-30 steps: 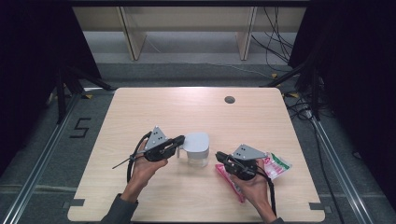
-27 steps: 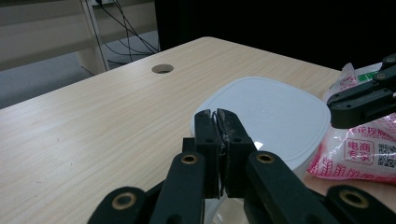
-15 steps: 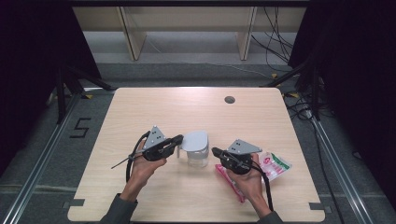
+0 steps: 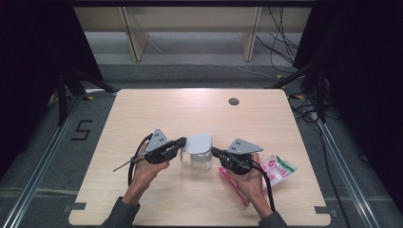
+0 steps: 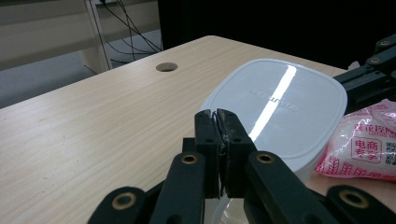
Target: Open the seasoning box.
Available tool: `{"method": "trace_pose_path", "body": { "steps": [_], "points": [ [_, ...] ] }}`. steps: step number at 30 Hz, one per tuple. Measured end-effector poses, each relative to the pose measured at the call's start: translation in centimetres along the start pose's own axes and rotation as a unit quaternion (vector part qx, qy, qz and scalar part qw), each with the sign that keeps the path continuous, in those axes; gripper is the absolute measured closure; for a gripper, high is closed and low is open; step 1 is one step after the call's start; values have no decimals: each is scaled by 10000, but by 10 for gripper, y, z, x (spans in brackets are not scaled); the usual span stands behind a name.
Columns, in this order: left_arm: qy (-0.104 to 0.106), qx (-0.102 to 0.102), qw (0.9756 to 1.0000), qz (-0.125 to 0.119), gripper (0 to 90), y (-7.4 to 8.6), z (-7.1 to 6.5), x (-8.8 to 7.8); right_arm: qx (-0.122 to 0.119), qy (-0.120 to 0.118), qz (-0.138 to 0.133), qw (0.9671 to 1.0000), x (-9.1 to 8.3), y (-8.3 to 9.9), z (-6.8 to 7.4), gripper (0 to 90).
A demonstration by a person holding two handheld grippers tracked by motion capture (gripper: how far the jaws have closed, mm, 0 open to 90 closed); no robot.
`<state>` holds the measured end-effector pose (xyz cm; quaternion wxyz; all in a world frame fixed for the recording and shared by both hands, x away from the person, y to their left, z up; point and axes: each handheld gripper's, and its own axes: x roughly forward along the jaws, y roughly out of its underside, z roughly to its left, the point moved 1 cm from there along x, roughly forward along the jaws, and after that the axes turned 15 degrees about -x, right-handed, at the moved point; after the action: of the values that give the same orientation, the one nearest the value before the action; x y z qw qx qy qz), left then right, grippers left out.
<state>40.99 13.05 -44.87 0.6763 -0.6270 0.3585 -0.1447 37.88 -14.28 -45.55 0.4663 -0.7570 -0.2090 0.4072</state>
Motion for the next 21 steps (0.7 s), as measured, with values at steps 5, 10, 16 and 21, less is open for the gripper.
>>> {"method": "trace_pose_path", "body": {
  "steps": [5,10,16,21],
  "points": [
    [18,-14,10000,9,826,-2,-2,-3,-87,85,-30,9999,-2,-8,1,899],
    [40,-26,10000,-2,766,-5,-6,-10,28,85,-75,9999,0,-13,3,899],
    [179,-29,9998,52,669,-4,-6,-18,-37,32,-104,9999,3,-15,2,898],
    [178,-9,9997,168,573,5,-8,-26,-56,-30,-127,9999,5,-18,1,895]
  ]
}}
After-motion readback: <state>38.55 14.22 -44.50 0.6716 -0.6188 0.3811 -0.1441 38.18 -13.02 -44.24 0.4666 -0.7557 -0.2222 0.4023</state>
